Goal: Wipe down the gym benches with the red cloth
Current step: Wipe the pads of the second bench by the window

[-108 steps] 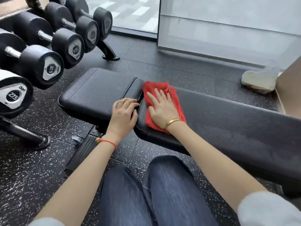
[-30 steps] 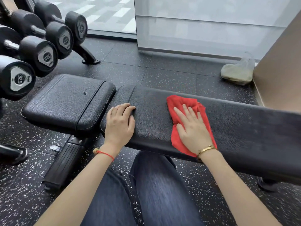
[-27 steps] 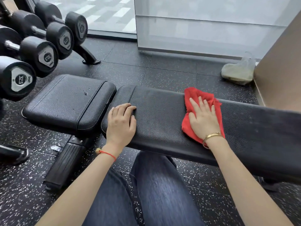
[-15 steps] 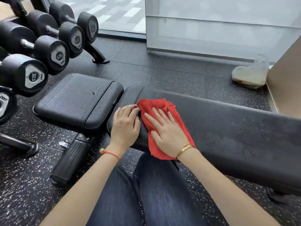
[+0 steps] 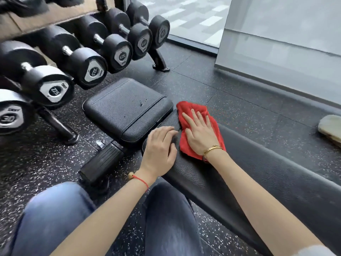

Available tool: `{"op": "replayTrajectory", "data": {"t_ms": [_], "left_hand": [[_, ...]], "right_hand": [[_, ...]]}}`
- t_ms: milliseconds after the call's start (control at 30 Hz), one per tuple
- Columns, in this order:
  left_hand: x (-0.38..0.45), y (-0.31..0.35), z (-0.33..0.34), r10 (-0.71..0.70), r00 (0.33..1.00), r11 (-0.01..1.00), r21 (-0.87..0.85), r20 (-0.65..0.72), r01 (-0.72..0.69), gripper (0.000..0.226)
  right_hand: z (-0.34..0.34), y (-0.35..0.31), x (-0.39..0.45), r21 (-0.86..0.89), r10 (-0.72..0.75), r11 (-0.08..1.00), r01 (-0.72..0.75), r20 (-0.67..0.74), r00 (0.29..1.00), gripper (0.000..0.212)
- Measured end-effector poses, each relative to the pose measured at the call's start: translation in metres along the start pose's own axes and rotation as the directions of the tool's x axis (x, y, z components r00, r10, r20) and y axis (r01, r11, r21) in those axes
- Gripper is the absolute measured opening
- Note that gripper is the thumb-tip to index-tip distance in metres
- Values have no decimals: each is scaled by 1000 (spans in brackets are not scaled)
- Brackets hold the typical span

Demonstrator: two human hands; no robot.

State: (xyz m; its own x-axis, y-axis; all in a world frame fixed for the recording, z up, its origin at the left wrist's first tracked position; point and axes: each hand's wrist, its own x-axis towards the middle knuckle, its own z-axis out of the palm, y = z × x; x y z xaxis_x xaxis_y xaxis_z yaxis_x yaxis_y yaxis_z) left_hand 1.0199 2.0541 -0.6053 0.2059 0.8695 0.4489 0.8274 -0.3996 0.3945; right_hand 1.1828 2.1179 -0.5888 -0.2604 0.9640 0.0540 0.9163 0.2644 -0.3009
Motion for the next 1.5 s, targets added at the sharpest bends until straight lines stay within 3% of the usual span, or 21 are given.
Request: {"op": "replayTrajectory", "data": {"t_ms": [167, 400, 633, 767, 900, 1033, 1233, 1333, 1500], "left_hand": [[1, -20, -16, -114, 990, 992, 44, -88, 118, 33], [25, -117, -74, -226, 971, 948, 208, -85, 239, 39], [54, -176, -94, -307, 951, 916, 258, -46, 308, 40], [60, -200, -102, -258, 965, 927, 291, 36, 237, 42], [51, -222, -104, -296, 954, 920, 282, 49, 271, 42], [45, -233, -101, -311, 946, 919, 280, 89, 276, 43], [45, -242, -102, -269, 959, 931, 279, 95, 234, 44], [44, -246, -103, -258, 960, 937, 271, 107, 221, 45], [46, -248, -106, -243, 964, 941, 268, 110, 206, 45]], "right_hand": [[12, -25, 32, -4, -93, 996, 93, 14, 996, 56], [29, -86, 90, 14, -122, 992, 122, 66, 990, 57], [49, -115, 75, 28, -396, 918, 395, 86, 914, 59], [45, -96, 102, 11, -266, 964, 266, 55, 962, 57], [44, -111, 158, -50, -79, 996, 81, 32, 996, 56], [54, -151, 171, -51, -148, 987, 152, 72, 986, 58], [62, -156, 103, -45, -386, 920, 389, 57, 921, 61], [56, -136, 113, -27, -289, 956, 291, 57, 956, 59], [55, -150, 201, -45, -83, 995, 86, 75, 994, 57]]}}
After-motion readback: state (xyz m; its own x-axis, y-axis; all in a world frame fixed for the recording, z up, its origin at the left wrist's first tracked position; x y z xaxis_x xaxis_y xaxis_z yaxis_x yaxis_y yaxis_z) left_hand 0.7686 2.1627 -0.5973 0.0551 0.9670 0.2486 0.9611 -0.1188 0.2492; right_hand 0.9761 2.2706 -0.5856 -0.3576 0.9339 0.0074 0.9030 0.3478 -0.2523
